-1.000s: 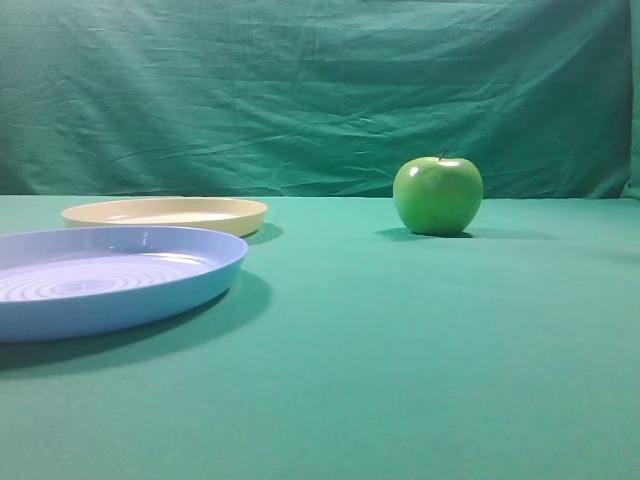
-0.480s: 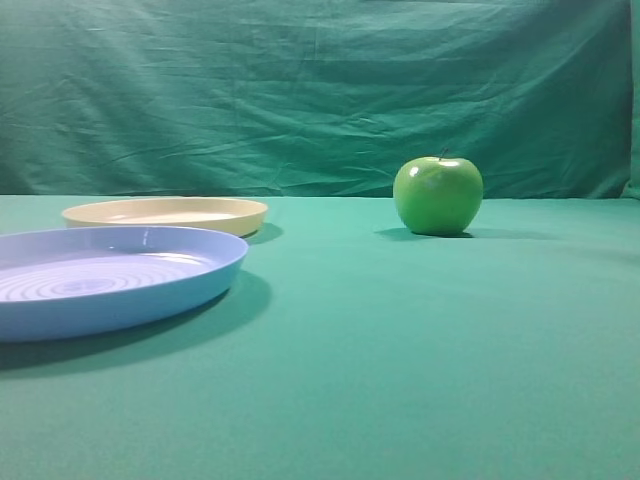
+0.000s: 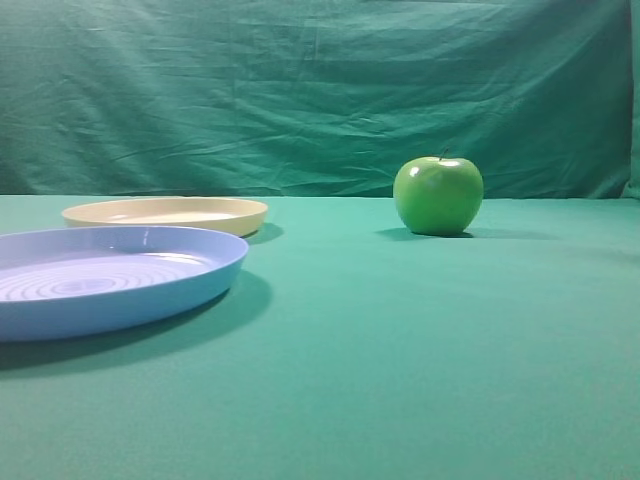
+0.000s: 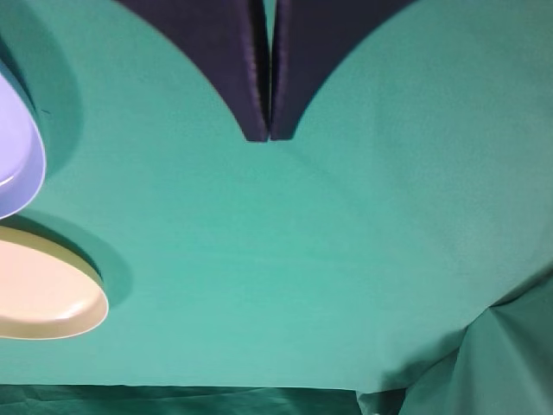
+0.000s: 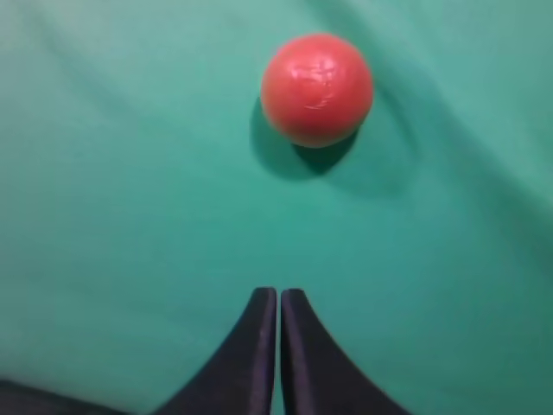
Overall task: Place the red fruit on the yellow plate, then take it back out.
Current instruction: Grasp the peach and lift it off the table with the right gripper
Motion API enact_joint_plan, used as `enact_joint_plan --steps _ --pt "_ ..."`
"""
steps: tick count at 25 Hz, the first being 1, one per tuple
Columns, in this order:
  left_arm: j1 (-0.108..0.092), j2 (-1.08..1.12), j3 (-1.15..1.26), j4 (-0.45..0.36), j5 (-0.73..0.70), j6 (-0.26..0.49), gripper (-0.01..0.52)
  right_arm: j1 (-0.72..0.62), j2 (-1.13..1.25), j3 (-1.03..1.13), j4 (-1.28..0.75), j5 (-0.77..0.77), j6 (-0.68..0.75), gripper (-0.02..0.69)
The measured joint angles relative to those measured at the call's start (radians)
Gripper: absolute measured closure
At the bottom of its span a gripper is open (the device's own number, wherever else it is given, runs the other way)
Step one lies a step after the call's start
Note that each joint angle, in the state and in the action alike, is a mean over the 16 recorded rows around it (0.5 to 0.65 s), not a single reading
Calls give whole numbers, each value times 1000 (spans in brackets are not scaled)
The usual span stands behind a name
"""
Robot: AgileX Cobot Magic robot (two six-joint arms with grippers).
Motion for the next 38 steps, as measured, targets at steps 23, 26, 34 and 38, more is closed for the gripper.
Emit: enact_joint_plan --steps 23,26,34,38 --pt "0 0 0 0 0 0 514 75 444 -4 -72 -362 108 22" --pt "0 0 0 0 0 0 514 75 498 -4 -73 -396 120 31" --pt "0 0 0 0 0 0 514 75 601 -10 -80 -450 129 147" --pt "0 0 0 0 0 0 514 75 625 -33 -82 -449 131 260"
